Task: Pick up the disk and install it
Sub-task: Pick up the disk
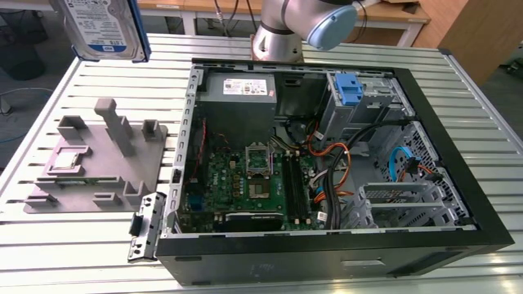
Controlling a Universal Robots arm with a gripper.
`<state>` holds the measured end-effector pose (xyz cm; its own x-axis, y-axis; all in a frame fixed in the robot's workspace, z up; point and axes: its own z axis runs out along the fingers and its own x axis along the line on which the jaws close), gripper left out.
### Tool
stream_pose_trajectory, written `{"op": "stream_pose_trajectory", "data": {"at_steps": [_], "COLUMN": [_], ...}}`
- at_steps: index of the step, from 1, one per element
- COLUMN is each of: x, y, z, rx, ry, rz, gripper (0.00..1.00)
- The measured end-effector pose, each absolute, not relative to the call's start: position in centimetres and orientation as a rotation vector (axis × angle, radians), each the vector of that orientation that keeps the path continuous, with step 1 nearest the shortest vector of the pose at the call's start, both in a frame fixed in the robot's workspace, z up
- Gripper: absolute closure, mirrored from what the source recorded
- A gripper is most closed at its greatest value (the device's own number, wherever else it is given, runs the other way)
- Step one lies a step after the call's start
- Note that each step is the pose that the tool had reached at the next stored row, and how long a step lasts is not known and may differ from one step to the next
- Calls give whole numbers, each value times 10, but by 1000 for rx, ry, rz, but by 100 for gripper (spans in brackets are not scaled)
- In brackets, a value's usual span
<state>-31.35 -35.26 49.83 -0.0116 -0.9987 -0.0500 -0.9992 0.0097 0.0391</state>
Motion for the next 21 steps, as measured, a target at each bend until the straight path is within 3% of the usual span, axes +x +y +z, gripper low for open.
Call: {"op": "stream_pose_trajectory", "data": {"at_steps": [21], "x": [-293], "y": [-353], "z": [498], "rx": [-2203], "ry": [2226], "rz": [99], "gripper": [65]}}
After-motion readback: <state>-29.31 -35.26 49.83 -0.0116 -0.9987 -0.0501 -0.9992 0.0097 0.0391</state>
